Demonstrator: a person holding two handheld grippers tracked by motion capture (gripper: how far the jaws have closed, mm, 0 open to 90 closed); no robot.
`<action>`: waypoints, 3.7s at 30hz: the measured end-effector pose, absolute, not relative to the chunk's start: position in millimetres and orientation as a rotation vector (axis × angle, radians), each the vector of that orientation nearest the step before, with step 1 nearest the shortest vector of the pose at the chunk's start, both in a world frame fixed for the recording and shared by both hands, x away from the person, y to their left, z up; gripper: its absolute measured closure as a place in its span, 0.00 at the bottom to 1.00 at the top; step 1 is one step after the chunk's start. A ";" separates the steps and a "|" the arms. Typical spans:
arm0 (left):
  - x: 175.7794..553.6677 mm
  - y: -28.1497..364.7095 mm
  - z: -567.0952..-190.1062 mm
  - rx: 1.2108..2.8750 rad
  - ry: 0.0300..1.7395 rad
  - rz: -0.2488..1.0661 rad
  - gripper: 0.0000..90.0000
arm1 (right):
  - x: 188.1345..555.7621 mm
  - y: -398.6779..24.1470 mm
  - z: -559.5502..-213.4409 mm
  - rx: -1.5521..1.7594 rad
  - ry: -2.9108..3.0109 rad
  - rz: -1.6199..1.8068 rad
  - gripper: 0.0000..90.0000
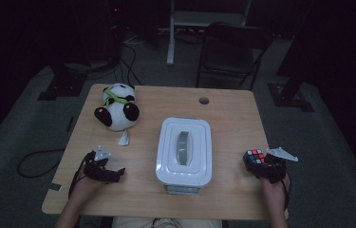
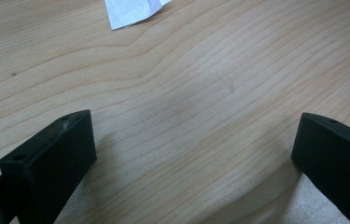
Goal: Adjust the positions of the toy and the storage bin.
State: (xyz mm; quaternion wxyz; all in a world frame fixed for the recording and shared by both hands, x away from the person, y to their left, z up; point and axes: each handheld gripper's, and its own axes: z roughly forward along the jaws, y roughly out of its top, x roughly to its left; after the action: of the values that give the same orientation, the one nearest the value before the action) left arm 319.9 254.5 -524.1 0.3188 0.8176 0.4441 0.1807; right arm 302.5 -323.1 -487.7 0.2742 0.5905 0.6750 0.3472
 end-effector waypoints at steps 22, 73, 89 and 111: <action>319.0 255.9 -524.1 2.156 1.150 0.466 0.00 | 300.6 -277.1 -478.2 1.176 2.105 1.253 0.16; 491.7 246.5 -400.2 1.897 1.254 0.600 0.05 | 310.9 -243.5 -526.6 1.169 2.335 1.020 0.15; 546.7 260.1 -426.5 1.858 1.552 0.438 0.25 | 310.6 -242.8 -526.7 1.165 2.334 1.013 0.15; 480.0 223.9 -390.6 2.184 0.882 0.281 0.84 | 310.7 -243.3 -526.6 1.169 2.334 1.019 0.15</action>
State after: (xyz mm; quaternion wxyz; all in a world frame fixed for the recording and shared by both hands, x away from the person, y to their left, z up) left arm 480.0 223.9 -390.6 0.3755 0.8533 0.3448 0.1098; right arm 310.7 -243.3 -526.6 0.1691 0.4114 0.8209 0.3583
